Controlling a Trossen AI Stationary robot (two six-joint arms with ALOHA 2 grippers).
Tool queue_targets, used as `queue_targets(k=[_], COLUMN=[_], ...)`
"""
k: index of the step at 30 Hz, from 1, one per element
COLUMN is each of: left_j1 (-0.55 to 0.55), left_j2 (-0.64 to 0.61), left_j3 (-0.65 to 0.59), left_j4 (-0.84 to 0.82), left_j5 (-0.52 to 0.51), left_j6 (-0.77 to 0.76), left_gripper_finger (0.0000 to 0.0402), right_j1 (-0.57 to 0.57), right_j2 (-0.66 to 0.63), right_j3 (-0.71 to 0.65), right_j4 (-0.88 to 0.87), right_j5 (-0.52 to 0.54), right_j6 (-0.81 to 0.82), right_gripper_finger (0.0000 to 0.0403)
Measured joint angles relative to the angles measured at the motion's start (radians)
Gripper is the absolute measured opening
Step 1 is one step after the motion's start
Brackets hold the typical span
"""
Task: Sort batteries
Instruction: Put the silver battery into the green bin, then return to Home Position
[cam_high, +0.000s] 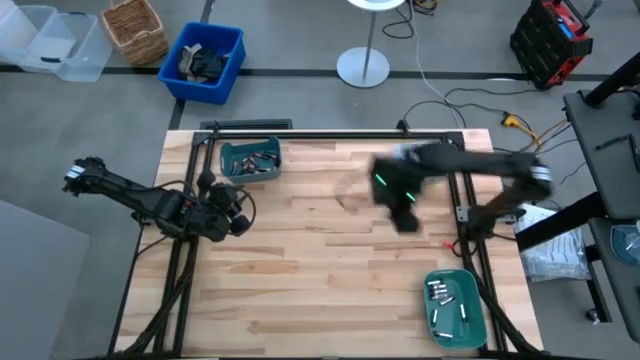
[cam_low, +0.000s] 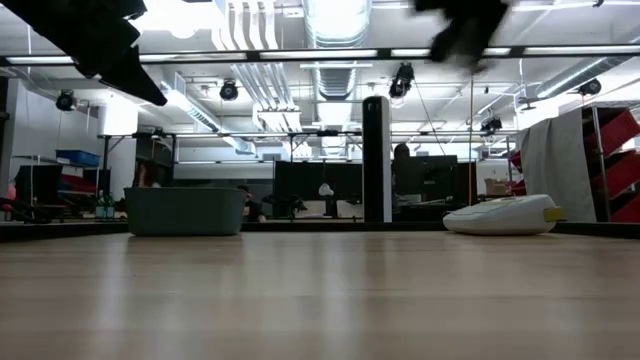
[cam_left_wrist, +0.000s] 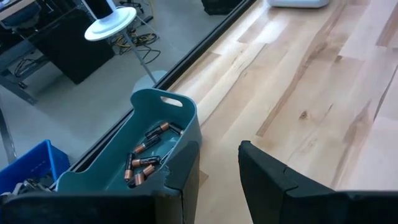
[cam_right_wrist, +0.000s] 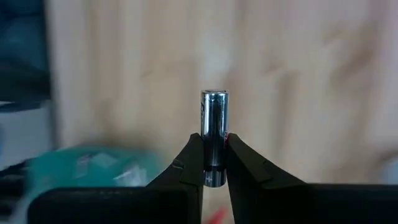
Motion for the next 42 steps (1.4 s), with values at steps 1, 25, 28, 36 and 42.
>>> queue_targets(k=[1,25,28,36,42], left_j1=[0.0,0.0,0.0,0.0,0.0], left_j2=[0.004,0.043,0.045,0.067,0.103], left_j3=[0.0,0.039,0.064,0.121,0.127], left_j4=[0.004,0.077,0.081,0.086,0.089], left_j5=[0.0,-0.039,-0.039,-0.039,-0.038], left_j6=[0.0,0.053,0.053,0.069,0.063], left_gripper_finger=[0.0093,0.0093,0.0093,0.0093,0.0093], right_j1=[0.055,1.371,1.369,1.364,1.365], right_j2=[-0.064,-0.385,-0.356,-0.342,-0.342], right_j3=[-0.047,-0.718,-0.707,-0.702,-0.702], right_j4=[-0.002,0.355,0.344,0.322,0.362], right_j5=[-0.001,0.354,0.351,0.363,0.473], right_j6=[0.056,1.348,1.369,1.435,1.432], right_gripper_finger=[0.0035,0.0034,0.0049,0.0107,0.0098])
